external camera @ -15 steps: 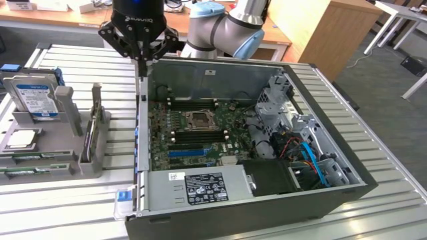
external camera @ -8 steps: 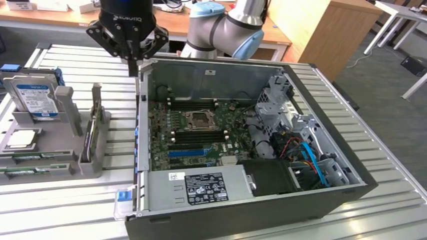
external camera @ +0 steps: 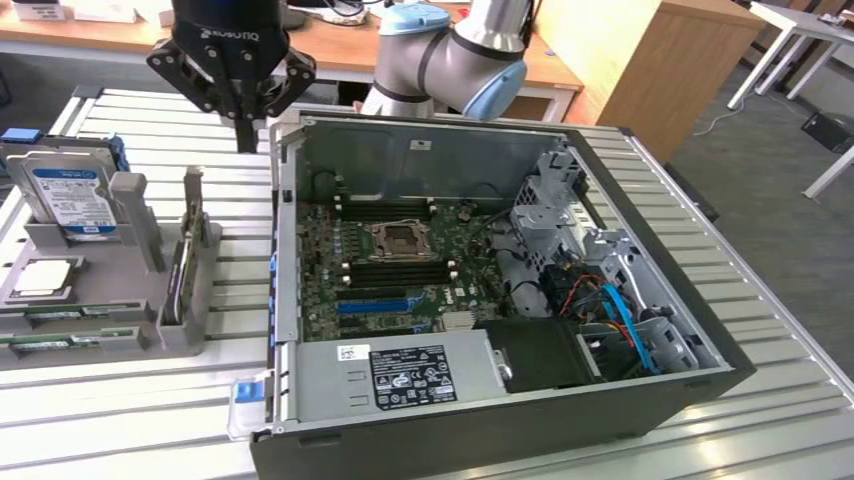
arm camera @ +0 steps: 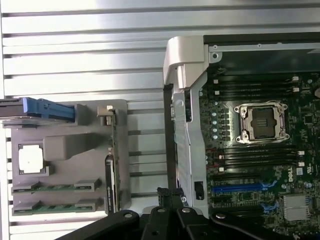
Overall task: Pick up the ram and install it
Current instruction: 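Reach for the ram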
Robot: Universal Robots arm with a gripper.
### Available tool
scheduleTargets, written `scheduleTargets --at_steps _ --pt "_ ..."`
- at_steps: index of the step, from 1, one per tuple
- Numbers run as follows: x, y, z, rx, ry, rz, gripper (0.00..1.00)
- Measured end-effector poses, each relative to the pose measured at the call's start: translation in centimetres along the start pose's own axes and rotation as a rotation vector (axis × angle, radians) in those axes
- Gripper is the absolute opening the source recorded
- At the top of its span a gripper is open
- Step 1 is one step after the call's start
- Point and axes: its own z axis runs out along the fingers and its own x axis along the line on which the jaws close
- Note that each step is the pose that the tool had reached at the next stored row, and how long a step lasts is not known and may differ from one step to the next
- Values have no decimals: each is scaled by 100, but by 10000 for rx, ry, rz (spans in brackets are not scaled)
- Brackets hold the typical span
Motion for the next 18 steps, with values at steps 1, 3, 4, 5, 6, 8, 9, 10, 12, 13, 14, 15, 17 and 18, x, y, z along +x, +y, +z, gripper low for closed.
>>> scheduleTargets --at_steps 1,3,4,5,6,8,9,10,12,13,14,15,17,18 --pt "18 -1 0 -1 0 0 11" --pt "53 -4 -1 0 0 1 11" --pt "68 -5 -1 0 0 1 11" --pt "82 -6 -1 -1 -1 1 11" --pt "96 -7 -1 -1 0 1 11" --pt "132 -8 -1 0 0 0 11" --pt "155 -8 -1 0 0 1 11" --pt "175 -9 -1 -1 -1 1 11" --pt "215 -12 -2 0 0 0 11" --pt "236 -13 -2 -1 0 0 11" --pt "256 -14 -2 0 -1 1 11" --pt "276 -15 -2 0 0 1 11" --pt "316 -18 -2 0 0 1 11" --pt "336 -19 -1 -1 -1 1 11"
